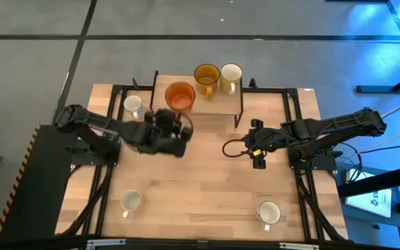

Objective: Place coffee mugs
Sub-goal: Put the orange mug on the shelf

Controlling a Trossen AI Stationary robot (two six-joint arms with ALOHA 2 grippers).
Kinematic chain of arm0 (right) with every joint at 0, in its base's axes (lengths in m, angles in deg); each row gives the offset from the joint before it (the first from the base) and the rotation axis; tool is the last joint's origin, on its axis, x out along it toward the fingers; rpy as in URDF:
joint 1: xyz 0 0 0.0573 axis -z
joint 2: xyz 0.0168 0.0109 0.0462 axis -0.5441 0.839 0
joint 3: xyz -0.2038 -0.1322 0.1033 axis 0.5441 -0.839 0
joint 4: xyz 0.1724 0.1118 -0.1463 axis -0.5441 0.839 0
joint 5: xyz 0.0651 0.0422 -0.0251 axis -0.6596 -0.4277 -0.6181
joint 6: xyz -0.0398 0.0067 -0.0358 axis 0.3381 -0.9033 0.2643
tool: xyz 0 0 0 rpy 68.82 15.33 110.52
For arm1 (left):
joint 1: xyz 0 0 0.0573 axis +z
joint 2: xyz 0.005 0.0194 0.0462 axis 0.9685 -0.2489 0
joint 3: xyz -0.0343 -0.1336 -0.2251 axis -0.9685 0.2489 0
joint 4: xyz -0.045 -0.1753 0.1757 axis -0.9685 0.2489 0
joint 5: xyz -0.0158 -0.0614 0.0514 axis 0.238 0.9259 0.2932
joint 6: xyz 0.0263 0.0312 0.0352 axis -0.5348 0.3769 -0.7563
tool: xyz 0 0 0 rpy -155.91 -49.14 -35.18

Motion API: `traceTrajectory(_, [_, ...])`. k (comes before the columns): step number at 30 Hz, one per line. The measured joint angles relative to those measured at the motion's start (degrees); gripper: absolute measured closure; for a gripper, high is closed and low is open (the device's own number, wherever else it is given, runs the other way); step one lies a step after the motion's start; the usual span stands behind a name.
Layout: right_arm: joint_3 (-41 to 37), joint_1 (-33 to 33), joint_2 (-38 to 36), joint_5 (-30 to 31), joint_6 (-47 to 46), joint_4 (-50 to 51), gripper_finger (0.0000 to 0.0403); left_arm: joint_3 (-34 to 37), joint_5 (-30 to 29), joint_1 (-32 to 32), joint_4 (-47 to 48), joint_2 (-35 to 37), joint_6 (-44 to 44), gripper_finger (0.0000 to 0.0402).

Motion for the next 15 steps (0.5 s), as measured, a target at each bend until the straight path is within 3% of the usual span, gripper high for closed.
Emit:
traceTrajectory(9, [0.0,0.0,0.0,1.5,-0.83,0.05,0.0194,0.15,8.94,14.97,-3.16,-1.11,-8.44,0.0322])
traceTrajectory(15, [-0.01,0.01,0.0,2.16,-1.26,0.37,0.0194,1.52,11.47,21.19,-12.95,-1.64,-14.97,0.0322])
